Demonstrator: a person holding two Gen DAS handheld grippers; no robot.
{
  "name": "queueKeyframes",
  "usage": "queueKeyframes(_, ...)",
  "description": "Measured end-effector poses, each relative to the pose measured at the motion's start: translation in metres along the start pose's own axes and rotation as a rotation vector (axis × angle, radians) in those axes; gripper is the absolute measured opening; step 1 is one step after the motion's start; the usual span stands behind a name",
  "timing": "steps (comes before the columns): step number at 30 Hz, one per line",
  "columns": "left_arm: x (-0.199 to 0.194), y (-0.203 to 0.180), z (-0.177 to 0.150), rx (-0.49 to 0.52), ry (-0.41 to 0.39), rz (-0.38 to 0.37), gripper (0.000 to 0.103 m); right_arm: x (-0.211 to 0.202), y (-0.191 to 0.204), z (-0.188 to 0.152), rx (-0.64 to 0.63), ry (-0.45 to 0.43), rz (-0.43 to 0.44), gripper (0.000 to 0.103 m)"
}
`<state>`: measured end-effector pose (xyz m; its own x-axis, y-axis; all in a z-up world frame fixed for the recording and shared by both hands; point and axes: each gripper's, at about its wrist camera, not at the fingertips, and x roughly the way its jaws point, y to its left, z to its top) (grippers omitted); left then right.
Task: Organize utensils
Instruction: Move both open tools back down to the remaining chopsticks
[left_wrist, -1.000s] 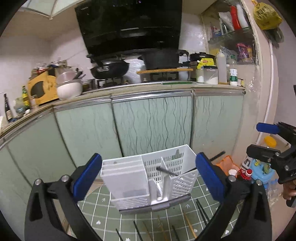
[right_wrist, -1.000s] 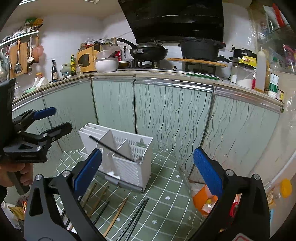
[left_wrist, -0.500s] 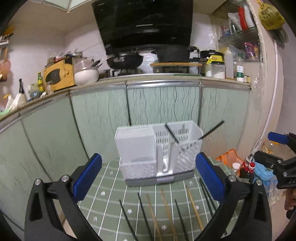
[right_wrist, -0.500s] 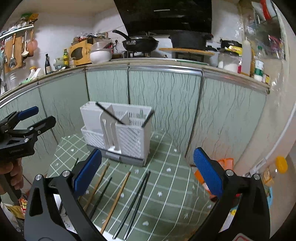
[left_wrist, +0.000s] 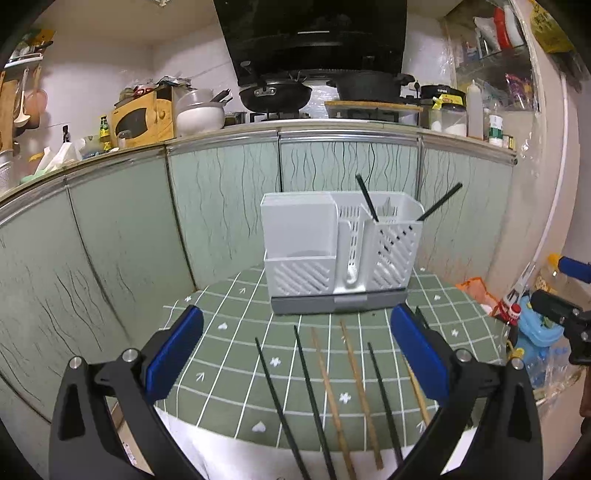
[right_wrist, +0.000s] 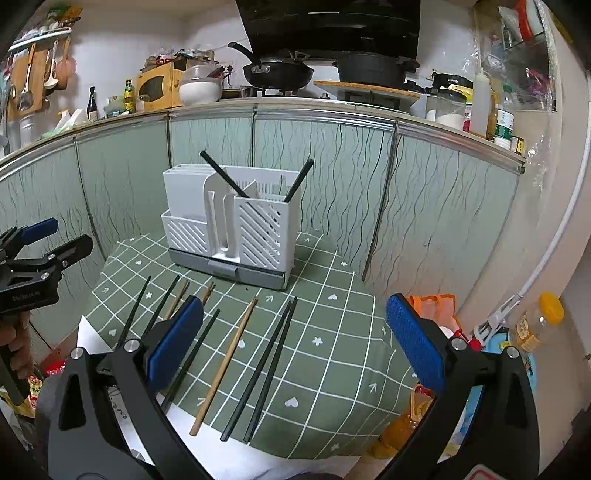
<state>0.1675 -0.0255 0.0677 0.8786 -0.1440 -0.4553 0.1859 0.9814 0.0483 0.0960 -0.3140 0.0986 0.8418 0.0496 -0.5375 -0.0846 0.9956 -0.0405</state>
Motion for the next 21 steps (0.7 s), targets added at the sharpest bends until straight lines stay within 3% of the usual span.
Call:
queueKeyframes(9, -0.001, 0.011, -0.028, -0.02, 0.019, 0.034, 0.099, 0.014, 0.002, -0.034, 0.009, 0.042, -0.025, 0.095)
queueKeyframes(21, 0.01, 0.022, -0.098, -0.049, 0.054, 0.093, 0.099, 0.044, -0.002, -0.101, 0.075, 0.108, -0.071, 0.095)
